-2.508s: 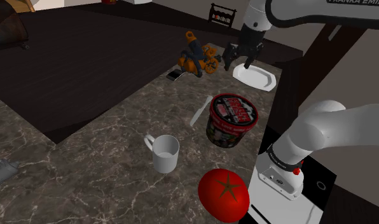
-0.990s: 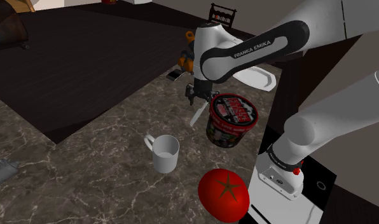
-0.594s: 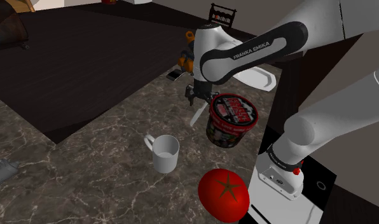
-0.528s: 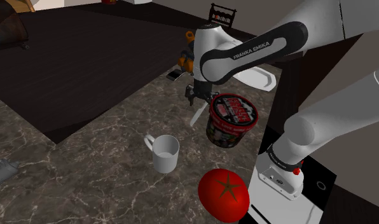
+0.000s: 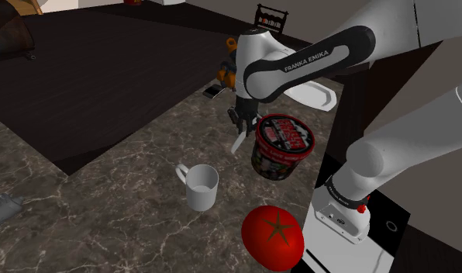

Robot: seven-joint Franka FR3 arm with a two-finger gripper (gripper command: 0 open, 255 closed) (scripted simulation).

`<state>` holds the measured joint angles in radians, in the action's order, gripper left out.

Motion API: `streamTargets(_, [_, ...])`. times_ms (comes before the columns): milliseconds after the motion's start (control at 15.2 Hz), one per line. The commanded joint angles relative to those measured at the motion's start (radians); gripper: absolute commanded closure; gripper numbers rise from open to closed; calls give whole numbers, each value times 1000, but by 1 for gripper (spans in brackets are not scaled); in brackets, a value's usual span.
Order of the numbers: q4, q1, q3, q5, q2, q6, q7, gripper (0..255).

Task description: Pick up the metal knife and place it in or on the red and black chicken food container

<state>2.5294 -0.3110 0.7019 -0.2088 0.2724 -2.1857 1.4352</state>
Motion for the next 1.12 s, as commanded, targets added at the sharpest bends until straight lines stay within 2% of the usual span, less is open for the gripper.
streamTargets(0, [2, 0, 0, 0, -1, 1, 0, 255])
streamTargets(1056, [-109, 22, -66, -32, 132, 235, -42, 255])
